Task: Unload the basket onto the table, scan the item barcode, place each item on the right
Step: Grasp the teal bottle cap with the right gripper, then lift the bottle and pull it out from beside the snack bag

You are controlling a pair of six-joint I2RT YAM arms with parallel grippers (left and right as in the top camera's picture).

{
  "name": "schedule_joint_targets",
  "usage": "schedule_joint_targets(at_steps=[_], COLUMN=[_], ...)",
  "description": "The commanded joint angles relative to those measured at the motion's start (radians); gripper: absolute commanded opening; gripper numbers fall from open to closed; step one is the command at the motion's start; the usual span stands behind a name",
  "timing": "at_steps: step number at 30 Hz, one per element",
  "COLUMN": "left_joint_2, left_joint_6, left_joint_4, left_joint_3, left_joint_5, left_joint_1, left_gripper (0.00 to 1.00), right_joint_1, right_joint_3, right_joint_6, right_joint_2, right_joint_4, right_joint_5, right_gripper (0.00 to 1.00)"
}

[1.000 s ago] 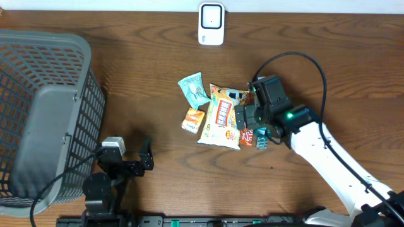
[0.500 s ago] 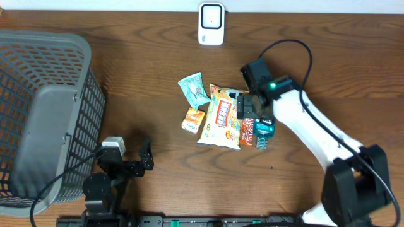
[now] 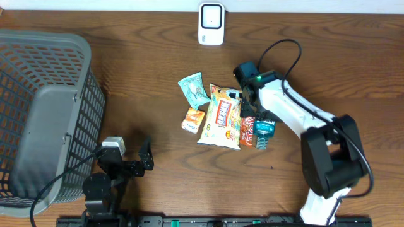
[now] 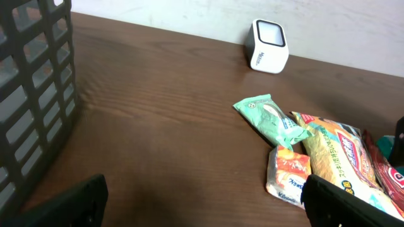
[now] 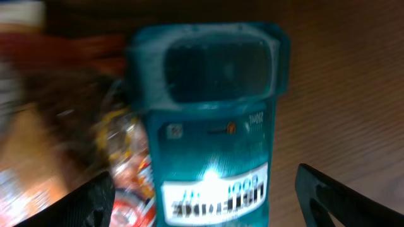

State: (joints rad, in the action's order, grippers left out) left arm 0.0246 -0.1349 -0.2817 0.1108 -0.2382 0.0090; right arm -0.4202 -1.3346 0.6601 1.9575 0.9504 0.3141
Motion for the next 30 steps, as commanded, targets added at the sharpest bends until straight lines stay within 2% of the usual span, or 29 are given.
schedule_joint_targets(at_steps=[1, 8, 16, 19, 26, 30], left_joint_2=[-0.001, -0.001, -0.001, -0.001, -0.001, -0.001], left_joint_6=[-0.012, -0.012, -0.012, -0.012, -0.012, -0.012], left_joint_4=[-0.024, -0.024, -0.024, -0.024, -0.024, -0.024], left_joint_3=[-0.015, -0.015, -0.015, -0.015, -0.015, -0.015], left_joint_5=[-0.013, -0.013, -0.013, -0.013, -0.013, -0.013], left_joint_1=[-0.001, -0.001, -0.001, -0.001, -0.001, -0.001], left_gripper=[0.98, 0.98, 0.98, 0.98, 0.98, 0.98], right_joint_1=[0.015, 0.039, 0.048, 0.056, 0.078, 0.1], right_joint_3=[-0.02, -0.02, -0.019, -0.019, -0.019, -0.019], right_joint_6=[0.042, 0.037, -0.096, -0.132, -0.516, -0.738], right_joint_2=[0.054, 0.164, 0.213, 0.214, 0.214, 0.214], right_joint_4=[0.002, 0.019, 0.045, 0.057, 0.011, 0.035], right_joint_5=[0.039, 0.024, -0.115, -0.19, -0.673, -0.869], right_gripper=[0.85, 0.79, 0.57, 0.54, 0.34, 0.3])
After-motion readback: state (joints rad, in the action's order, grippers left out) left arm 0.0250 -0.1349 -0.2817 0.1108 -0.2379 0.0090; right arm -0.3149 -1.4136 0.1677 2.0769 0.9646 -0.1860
